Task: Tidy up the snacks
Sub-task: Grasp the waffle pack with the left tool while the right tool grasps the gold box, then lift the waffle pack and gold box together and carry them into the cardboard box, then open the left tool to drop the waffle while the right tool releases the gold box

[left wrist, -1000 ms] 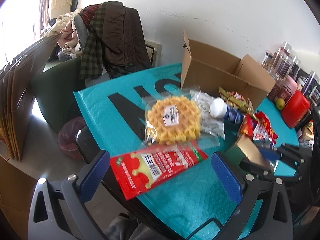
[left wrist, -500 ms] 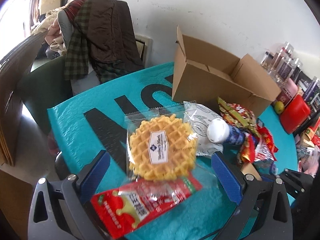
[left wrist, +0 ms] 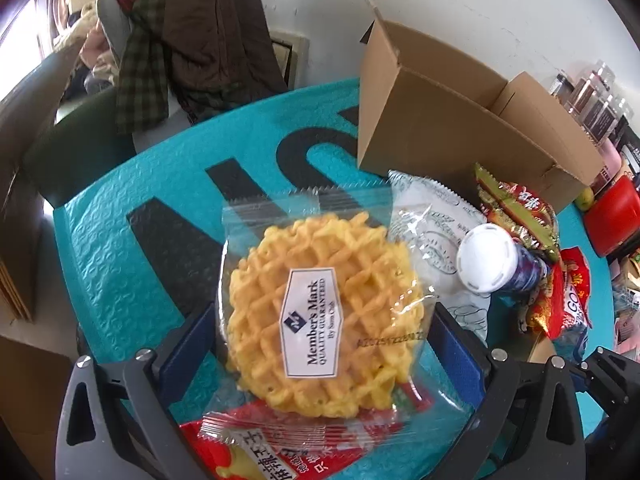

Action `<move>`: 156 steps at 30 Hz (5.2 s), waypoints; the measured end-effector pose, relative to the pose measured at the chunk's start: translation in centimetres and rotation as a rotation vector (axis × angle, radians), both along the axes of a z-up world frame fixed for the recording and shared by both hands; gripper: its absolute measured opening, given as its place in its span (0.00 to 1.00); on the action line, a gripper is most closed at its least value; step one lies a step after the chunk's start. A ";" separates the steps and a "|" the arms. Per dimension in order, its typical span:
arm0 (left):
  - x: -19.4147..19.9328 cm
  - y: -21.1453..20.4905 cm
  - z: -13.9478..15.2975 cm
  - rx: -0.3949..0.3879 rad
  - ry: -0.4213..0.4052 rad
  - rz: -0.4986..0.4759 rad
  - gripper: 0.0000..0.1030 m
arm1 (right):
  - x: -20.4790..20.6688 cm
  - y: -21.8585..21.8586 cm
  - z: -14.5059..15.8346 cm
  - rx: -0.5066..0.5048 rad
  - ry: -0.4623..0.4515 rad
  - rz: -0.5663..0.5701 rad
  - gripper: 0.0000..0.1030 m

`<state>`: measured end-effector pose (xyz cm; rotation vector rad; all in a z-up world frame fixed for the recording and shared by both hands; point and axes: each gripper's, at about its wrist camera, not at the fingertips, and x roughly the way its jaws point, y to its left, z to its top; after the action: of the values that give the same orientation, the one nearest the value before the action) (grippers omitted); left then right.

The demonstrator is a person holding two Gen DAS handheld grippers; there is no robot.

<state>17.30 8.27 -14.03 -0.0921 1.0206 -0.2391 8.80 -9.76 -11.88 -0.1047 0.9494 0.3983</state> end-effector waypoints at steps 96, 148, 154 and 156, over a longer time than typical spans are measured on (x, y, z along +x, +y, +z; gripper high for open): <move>8.9 -12.2 21.2 -0.177 -0.454 -0.218 0.74 | 11.9 -12.2 18.7 0.107 -0.454 -0.356 0.36; 22.4 -18.2 6.1 0.181 -0.052 -0.153 0.74 | 24.5 -14.3 7.0 0.062 -0.085 -0.464 0.44; 21.4 -18.0 7.4 0.209 -0.100 -0.127 0.74 | 23.9 -14.1 7.6 0.055 -0.119 -0.450 0.46; 21.1 -17.8 8.0 0.202 -0.112 -0.126 0.74 | 23.6 -14.0 7.9 0.061 -0.126 -0.443 0.46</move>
<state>38.37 -9.55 -6.01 0.1676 0.9349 -0.2514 32.43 -23.73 -3.95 0.1345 0.8076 0.0104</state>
